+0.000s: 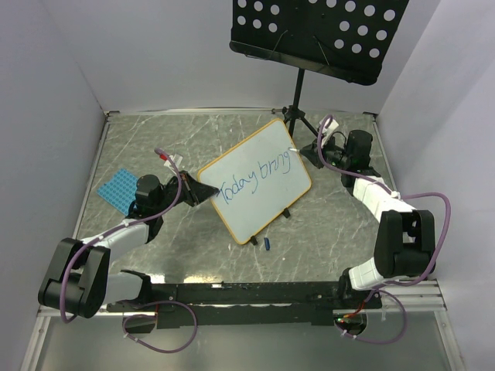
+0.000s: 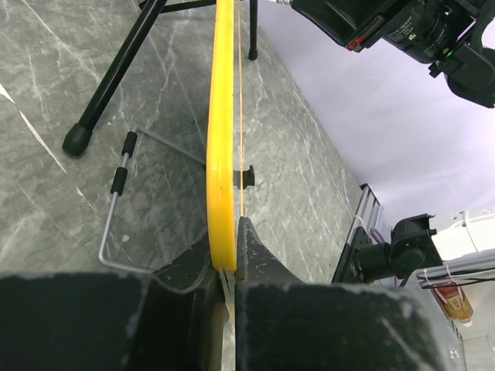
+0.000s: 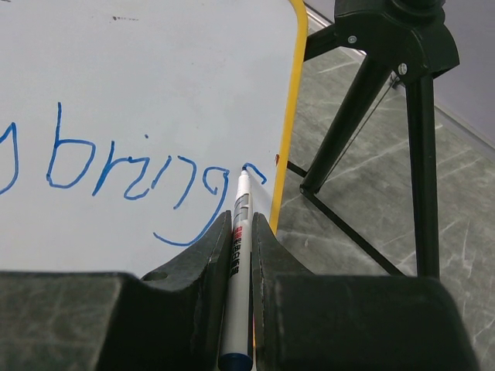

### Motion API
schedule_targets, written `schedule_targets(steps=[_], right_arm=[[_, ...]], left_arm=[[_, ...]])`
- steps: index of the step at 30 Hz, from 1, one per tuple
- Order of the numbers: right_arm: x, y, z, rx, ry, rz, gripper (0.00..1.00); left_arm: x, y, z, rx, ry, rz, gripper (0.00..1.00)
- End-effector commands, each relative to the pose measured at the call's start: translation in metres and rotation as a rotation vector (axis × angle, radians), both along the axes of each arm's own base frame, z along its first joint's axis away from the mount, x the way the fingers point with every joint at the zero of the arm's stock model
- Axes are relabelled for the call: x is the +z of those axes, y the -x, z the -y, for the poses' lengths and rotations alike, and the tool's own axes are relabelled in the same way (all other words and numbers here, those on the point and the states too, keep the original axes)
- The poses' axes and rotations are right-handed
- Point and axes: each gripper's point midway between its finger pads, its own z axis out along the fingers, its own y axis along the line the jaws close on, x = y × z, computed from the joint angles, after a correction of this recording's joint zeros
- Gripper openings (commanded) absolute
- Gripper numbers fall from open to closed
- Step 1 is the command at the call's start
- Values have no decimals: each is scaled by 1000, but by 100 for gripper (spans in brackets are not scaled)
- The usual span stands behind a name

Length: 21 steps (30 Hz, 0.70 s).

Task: Write a sentence on the whiteboard

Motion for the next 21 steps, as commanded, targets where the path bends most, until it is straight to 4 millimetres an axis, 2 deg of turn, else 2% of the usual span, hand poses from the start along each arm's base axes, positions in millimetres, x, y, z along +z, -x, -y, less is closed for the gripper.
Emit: schedule_targets(steps=[1,10,15,21], right_arm=[[5,5,-5,36,21,10,0],[-3,6,1,14,41,-7,0],[-2,3,11,-28,49,-6,0],[-5,4,12,-31,54,-10,0]], left_arm=[[-31,23,7,-118,-81,-26,1],[-30,23,7,-115,-83,-26,1],[-29,23,7,-117,-82,-23,1],[-28,23,7,-117,-82,-19,1]])
